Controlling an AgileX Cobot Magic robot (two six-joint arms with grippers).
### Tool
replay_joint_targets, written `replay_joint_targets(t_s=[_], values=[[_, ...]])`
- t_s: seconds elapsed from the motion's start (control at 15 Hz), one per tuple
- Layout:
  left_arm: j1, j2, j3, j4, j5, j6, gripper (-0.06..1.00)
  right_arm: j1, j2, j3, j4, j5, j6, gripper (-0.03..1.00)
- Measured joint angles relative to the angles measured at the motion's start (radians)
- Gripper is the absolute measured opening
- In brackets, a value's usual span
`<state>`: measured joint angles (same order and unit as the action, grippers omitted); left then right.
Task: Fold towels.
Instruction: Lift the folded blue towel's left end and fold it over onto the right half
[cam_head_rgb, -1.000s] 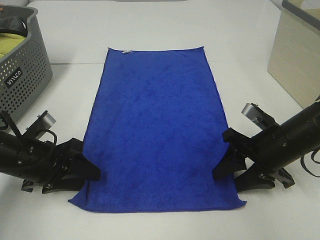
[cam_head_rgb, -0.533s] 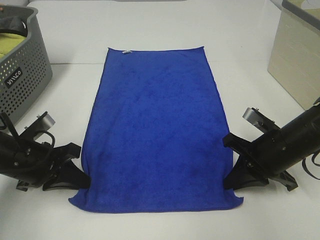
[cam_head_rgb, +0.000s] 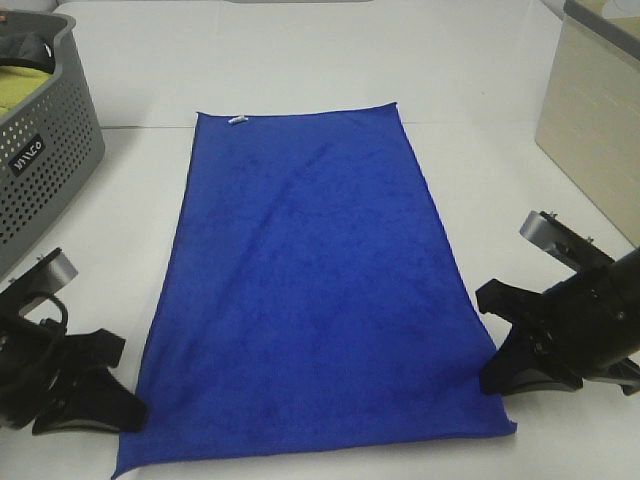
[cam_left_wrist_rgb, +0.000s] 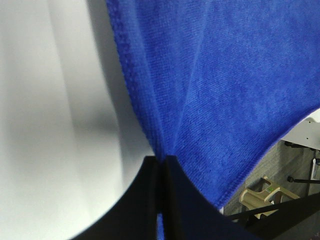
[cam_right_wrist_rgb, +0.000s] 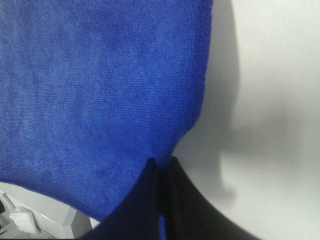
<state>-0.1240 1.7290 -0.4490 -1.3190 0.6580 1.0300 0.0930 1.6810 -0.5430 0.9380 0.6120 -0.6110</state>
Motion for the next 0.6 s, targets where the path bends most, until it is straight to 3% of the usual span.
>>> replay_joint_targets(t_s=[0.33, 0.6], values=[[0.0, -0.142, 0.166, 0.001, 0.02, -0.019, 0.0, 0.0, -0.104, 0.137, -0.049, 0.016, 0.028, 0.0], [0.0, -0.147, 0.079, 0.0, 0.025, -0.092, 0.0, 0.0, -0.131, -0.02, -0.176, 0.101, 0.114, 0.0]])
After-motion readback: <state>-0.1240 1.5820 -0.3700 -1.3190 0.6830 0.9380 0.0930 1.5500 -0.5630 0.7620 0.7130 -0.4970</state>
